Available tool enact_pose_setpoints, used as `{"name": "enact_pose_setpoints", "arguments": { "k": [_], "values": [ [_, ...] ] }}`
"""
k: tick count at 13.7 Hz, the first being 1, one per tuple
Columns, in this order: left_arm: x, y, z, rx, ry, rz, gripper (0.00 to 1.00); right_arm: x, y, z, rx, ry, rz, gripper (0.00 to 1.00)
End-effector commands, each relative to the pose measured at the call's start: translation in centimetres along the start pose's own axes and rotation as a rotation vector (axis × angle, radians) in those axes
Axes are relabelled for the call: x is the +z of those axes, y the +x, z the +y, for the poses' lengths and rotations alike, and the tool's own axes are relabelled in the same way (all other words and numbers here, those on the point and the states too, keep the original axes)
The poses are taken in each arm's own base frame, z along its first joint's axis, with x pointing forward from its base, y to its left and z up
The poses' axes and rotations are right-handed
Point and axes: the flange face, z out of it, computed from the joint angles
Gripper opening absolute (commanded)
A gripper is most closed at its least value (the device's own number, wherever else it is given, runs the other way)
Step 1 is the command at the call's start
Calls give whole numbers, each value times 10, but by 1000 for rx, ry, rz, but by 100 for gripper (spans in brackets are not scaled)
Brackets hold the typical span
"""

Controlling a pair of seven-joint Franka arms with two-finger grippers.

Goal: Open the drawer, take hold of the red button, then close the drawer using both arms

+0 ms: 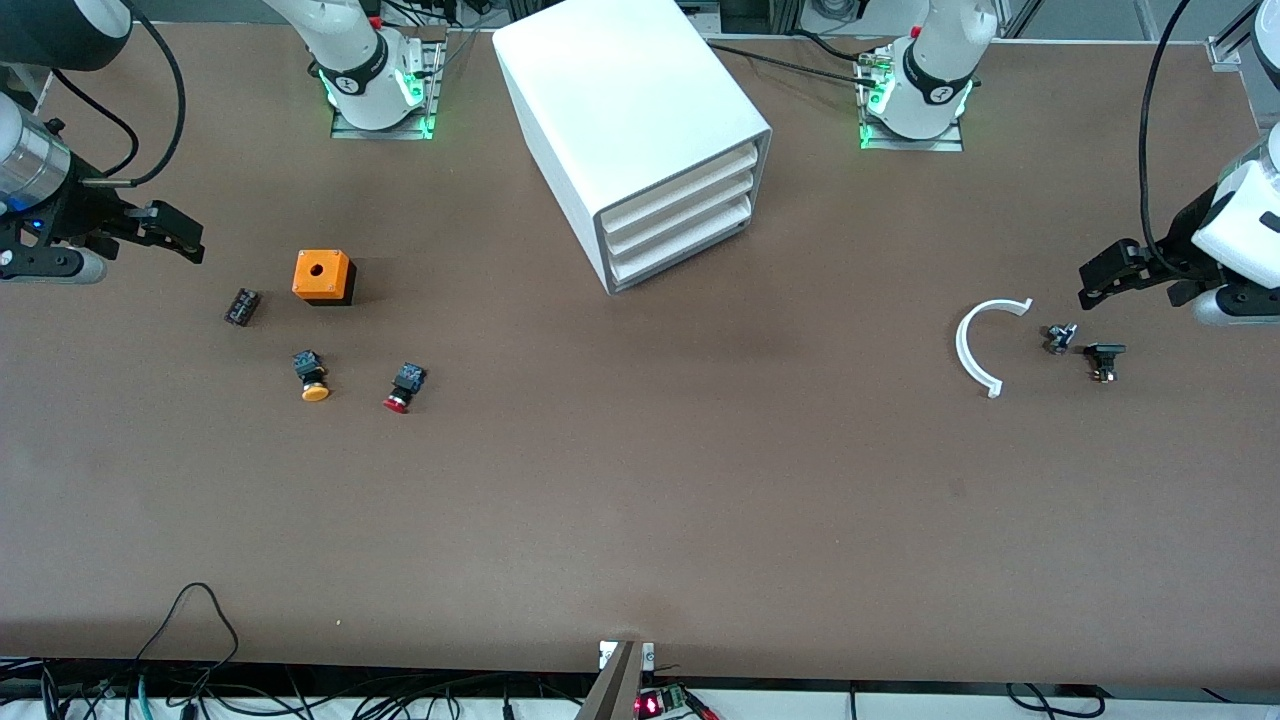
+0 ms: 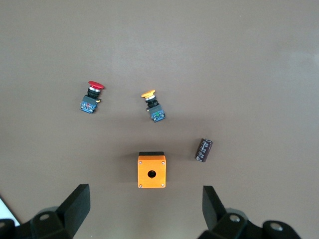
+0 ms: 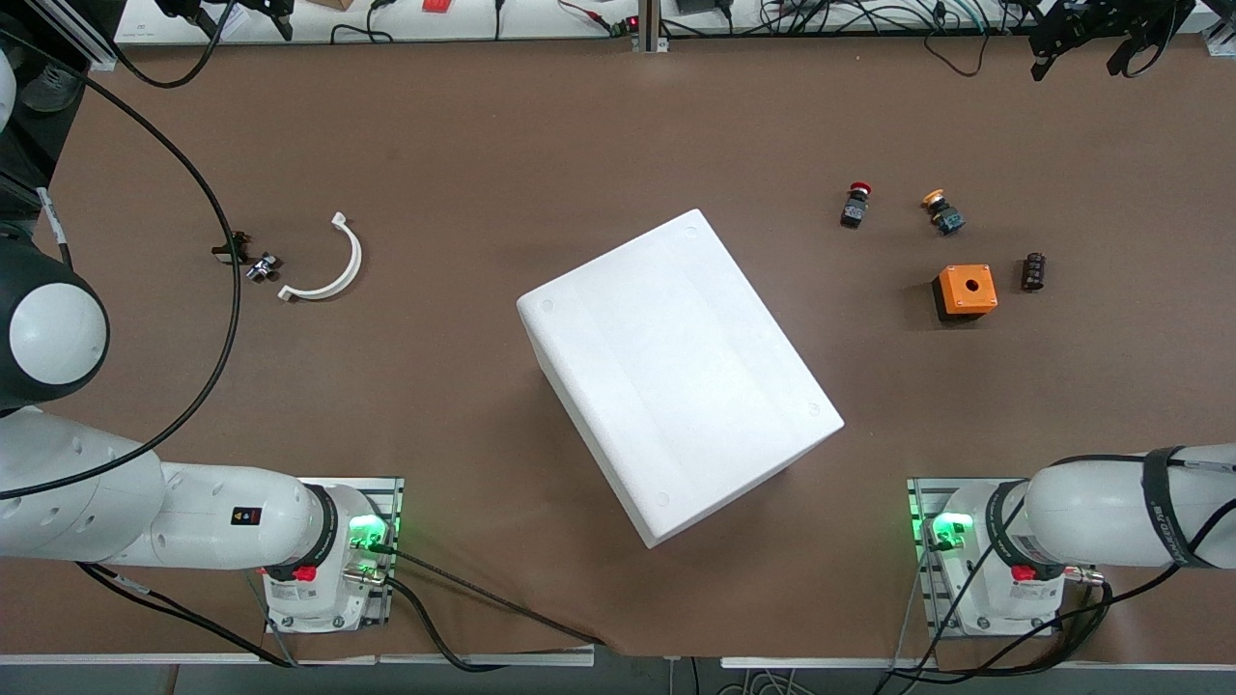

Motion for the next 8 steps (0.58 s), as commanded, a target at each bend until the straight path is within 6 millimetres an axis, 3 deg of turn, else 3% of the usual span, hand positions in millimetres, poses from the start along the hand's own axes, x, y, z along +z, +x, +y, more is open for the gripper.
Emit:
{"name": "enact_pose_setpoints", "arguments": {
  "k": [1, 3, 8],
  "values": [
    [-6, -1, -1, 21, -12, -8, 100, -5, 6, 1, -21, 7, 20, 100],
    [-7, -1, 0, 21, -12, -7, 100, -22, 13, 2, 21, 32, 56, 100],
    [-7, -1, 2, 22, -14, -8, 100, -34, 10, 6, 41, 35, 79, 100]
  ]
}}
